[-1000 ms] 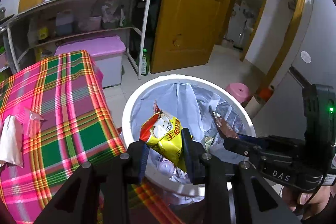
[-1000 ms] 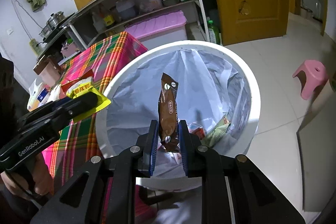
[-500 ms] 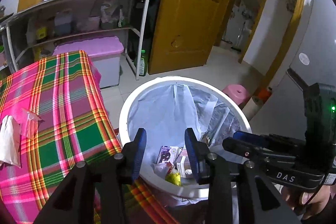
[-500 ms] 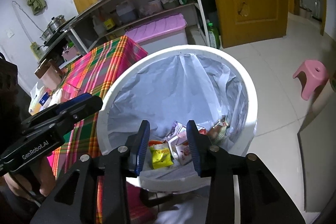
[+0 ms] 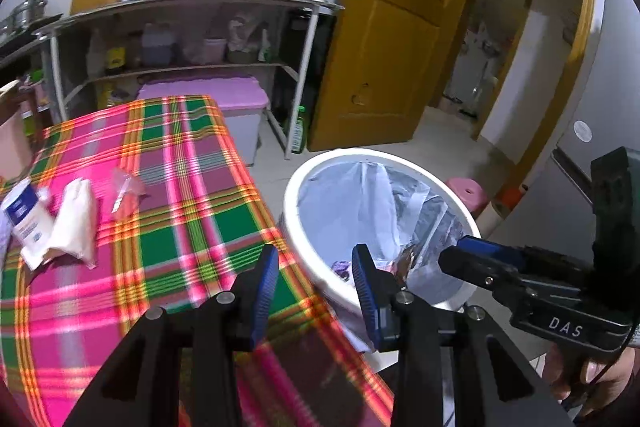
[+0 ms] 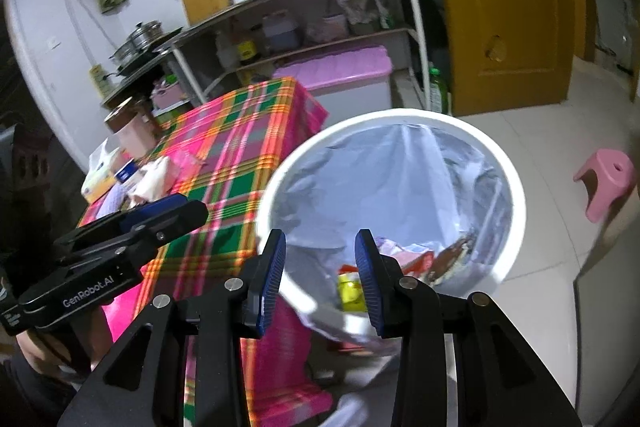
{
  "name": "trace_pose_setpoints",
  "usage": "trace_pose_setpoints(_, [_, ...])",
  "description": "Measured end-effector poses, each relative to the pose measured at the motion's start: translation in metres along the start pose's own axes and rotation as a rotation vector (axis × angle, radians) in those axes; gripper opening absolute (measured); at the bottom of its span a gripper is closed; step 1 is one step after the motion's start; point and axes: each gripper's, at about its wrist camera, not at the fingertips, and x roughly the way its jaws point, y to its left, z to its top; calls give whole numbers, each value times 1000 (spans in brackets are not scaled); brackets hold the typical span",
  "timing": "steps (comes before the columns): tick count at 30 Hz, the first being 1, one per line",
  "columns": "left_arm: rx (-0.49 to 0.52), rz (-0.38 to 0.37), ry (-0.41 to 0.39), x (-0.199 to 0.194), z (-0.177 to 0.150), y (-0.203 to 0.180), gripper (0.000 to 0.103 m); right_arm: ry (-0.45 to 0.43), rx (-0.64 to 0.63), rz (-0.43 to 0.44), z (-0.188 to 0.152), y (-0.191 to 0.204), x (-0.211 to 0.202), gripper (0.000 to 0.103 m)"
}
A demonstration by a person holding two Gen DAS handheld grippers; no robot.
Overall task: Collect trash
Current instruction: 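Move both tools back from the bin over the table, then grasp the white mesh foam sleeve with the left tool while the right tool grasps the white paper bag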
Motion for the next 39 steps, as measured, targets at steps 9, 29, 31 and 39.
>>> trace_pose_setpoints(9, [-43,63,-40,-39,-19,24,38,16,-59,47,-10,36,0,37])
trace_pose_setpoints(29, [-123,162,-65,-79,-44,63,38,58,-116,139,-20,87,11,37])
trace_pose_setpoints(31, [-131,175,-66,-81,-45,68,38,59,-117,142,-19,89,13,37])
trace_pose_setpoints(39, [-168,215,-71,-83,-42,92,38,59,-126,154,-11,100,23,37])
